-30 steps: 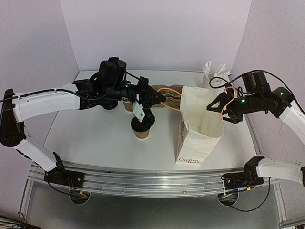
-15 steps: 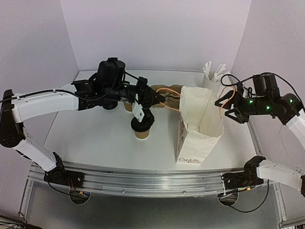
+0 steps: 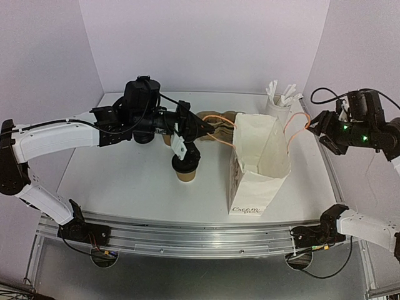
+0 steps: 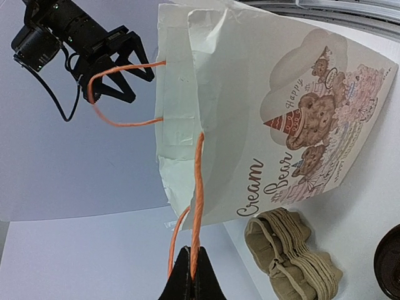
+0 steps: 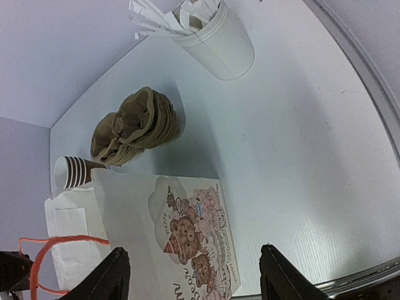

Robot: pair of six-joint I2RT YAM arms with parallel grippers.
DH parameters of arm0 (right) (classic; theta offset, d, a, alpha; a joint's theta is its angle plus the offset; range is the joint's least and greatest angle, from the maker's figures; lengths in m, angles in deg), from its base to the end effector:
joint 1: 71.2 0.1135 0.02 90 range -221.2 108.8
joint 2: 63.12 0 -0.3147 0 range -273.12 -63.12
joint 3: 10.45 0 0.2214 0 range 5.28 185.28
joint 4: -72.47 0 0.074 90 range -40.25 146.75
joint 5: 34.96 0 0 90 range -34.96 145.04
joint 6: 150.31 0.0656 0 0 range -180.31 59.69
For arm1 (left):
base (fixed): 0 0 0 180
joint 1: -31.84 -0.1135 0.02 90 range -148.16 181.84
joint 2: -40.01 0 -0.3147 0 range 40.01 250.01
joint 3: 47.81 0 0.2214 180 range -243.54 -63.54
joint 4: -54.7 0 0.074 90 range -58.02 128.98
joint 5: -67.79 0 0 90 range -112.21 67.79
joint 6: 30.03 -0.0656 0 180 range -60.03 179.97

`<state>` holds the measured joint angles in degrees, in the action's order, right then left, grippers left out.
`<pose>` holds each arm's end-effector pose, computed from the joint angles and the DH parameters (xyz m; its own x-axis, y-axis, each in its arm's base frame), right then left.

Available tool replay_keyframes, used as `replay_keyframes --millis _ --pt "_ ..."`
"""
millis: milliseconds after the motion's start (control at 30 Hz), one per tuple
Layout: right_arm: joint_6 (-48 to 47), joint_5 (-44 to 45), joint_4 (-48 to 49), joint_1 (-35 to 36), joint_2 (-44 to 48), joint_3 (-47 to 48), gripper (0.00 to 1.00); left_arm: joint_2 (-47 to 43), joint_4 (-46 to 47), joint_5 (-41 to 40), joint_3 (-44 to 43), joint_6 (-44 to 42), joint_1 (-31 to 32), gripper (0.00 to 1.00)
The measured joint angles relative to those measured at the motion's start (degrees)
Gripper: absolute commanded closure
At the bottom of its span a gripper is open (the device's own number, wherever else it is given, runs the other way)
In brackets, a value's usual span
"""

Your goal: Pack the takeout coffee

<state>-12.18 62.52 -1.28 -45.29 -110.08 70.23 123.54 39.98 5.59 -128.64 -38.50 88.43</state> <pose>0.0899 0.0342 0.3770 -0.6420 0.5090 -0.5734 0.2015 0.8336 0.5143 0.1571 -0.2937 0.3762 0.9970 0.0775 0.0024 0.0182 -0.2642 0.9643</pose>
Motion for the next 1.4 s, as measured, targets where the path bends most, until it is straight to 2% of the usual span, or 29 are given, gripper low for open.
replay_keyframes --millis 200,500,600,700,900,1000,1033,1167,1267,1400 --pt "-2.0 6.0 -2.6 0.0 -2.0 6.1 0.34 0.0 0.3 -0.1 0.3 0.6 0.0 1.00" --pt "-8.7 7.3 -3.1 0.0 -13.0 13.2 0.33 -1.1 0.6 -3.8 3.0 4.7 2.8 0.98" --pt "-11.2 7.6 -3.1 0.0 -15.5 15.3 0.33 -1.4 0.7 -4.8 3.3 5.6 3.4 0.88" --pt "-13.2 8.0 -2.9 0.0 -16.9 17.6 0.33 -1.4 1.1 -5.9 3.3 6.4 3.5 0.74" --pt "-16.7 8.5 -2.4 0.0 -19.3 21.6 0.34 -1.4 1.6 -7.3 3.3 7.1 3.4 0.33" --pt "-18.0 9.0 -2.0 0.0 -21.4 23.7 0.34 -2.2 1.4 -8.1 3.3 6.9 3.4 0.07" --pt "-18.5 9.1 -1.8 0.0 -22.2 24.6 0.34 -2.7 1.4 -8.4 3.3 6.9 3.4 0.02" --pt "-20.1 10.2 -0.4 0.0 -24.9 28.4 0.34 -6.6 -1.2 -9.8 2.9 10.0 3.2 0.00" --pt "-21.7 11.1 2.7 0.0 -26.8 30.7 0.34 -9.1 -3.2 -9.3 0.6 16.0 1.3 0.00" --pt "-23.4 12.2 9.1 0.0 -30.3 31.7 0.34 -10.4 -4.3 -6.2 -3.2 29.3 -7.6 0.00"
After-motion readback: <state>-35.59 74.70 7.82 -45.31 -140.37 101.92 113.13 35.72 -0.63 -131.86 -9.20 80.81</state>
